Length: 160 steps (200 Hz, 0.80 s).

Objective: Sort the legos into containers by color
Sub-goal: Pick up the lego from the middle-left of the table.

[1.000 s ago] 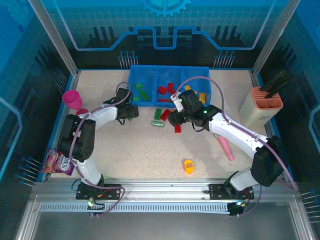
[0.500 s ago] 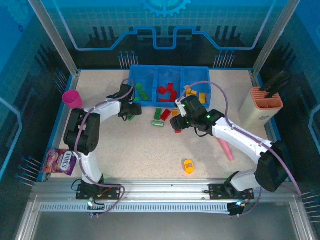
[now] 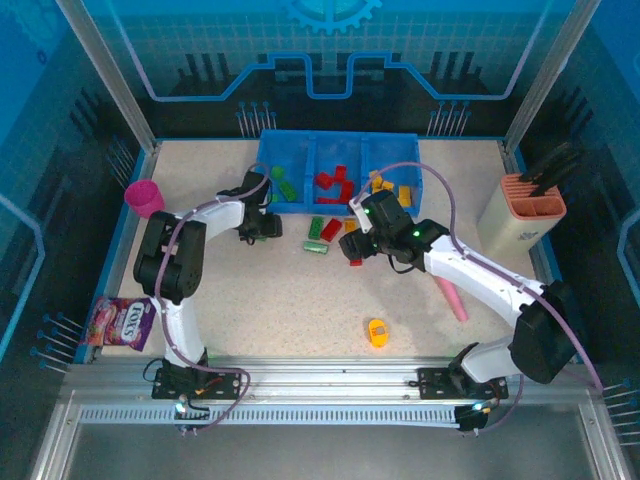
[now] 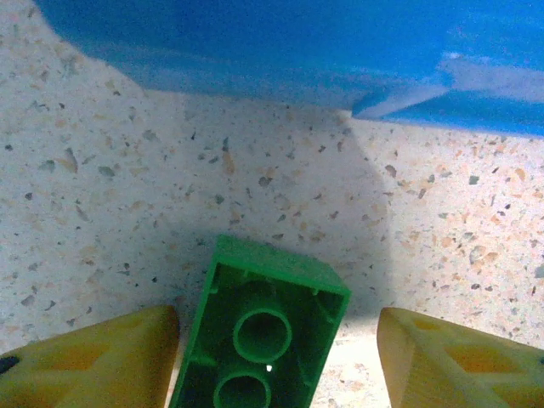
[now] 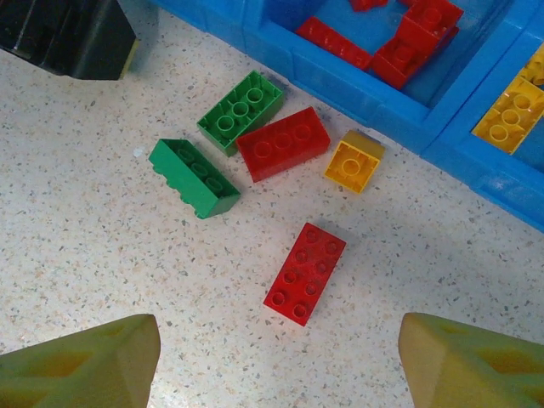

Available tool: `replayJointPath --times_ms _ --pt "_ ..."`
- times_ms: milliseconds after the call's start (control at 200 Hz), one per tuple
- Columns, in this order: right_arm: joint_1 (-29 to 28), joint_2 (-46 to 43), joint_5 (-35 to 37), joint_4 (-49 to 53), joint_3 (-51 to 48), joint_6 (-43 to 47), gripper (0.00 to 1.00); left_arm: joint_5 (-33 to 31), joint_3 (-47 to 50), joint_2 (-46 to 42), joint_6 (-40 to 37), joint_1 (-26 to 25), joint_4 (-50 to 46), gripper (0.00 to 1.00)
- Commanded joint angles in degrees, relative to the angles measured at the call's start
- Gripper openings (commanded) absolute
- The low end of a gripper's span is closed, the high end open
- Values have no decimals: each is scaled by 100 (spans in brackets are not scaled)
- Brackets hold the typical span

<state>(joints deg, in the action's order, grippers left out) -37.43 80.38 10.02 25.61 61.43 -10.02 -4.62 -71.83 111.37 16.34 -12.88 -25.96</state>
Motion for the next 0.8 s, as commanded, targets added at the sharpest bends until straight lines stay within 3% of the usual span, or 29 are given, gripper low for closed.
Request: replayJointPath --times_ms 0,380,796 --pt "49 206 -91 -54 52 155 75 250 249 -53 54 6 -215 61" --pt "153 959 -554 -515 516 463 75 243 574 -353 195 -298 -360 40" --pt "146 2211 -1246 -1252 1225 1191 74 366 113 -1626 256 -596 -1094 38"
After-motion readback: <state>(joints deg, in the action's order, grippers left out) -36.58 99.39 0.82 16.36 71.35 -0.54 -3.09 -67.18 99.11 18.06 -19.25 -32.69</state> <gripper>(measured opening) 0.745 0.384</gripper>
